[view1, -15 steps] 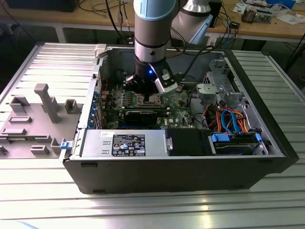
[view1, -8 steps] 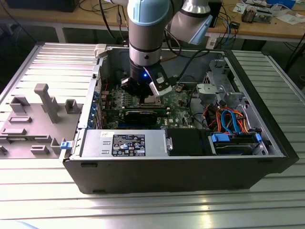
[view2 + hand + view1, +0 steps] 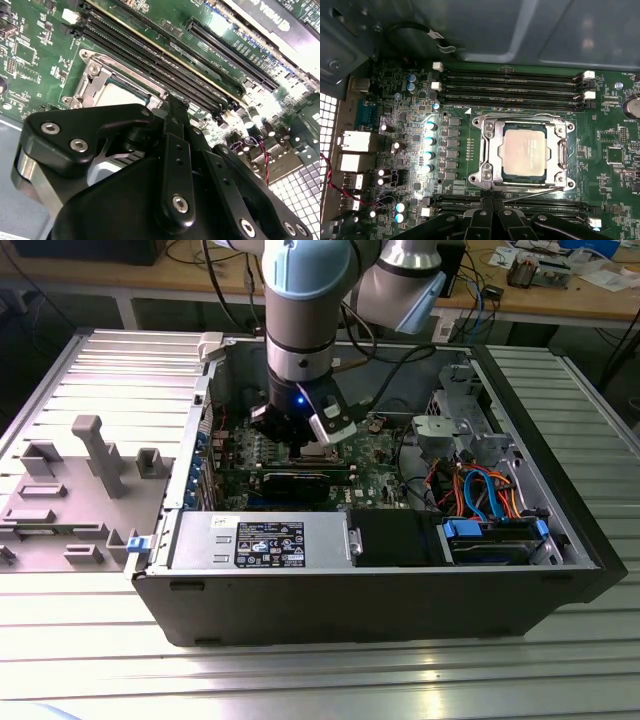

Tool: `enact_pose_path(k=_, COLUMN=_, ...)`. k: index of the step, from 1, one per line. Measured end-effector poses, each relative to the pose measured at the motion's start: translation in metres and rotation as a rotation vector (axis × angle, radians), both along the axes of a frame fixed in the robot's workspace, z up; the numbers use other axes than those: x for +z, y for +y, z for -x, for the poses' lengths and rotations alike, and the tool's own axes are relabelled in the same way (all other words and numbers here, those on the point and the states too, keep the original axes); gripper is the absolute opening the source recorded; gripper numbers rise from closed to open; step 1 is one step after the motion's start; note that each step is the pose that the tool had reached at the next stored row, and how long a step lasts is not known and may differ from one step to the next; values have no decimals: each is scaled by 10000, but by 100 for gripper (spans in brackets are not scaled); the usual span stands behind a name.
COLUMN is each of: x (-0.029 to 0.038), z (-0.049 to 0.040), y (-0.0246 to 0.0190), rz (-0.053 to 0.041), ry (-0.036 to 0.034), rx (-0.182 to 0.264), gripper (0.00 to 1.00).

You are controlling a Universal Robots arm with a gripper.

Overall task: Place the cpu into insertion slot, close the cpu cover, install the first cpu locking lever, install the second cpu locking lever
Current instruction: 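Install the second cpu locking lever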

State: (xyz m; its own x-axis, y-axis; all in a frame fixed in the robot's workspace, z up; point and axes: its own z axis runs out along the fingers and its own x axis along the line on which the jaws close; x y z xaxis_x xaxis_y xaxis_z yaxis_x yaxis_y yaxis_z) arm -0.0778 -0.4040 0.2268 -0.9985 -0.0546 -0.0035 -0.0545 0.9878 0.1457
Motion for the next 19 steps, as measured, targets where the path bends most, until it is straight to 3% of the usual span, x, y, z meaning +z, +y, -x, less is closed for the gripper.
enact_pose_path(k=8, x=-25, z=61, y=-51, rz=-9, ry=12, rx=-10, gripper=11)
enact_pose_path(k=15, x=-74, z=100, y=-66, rz=-53, ry=20, rx=-10, gripper=11)
enact_pose_path(k=19, x=-107, z=133, y=-66, rz=-231, ry=19, rx=-7, gripper=11)
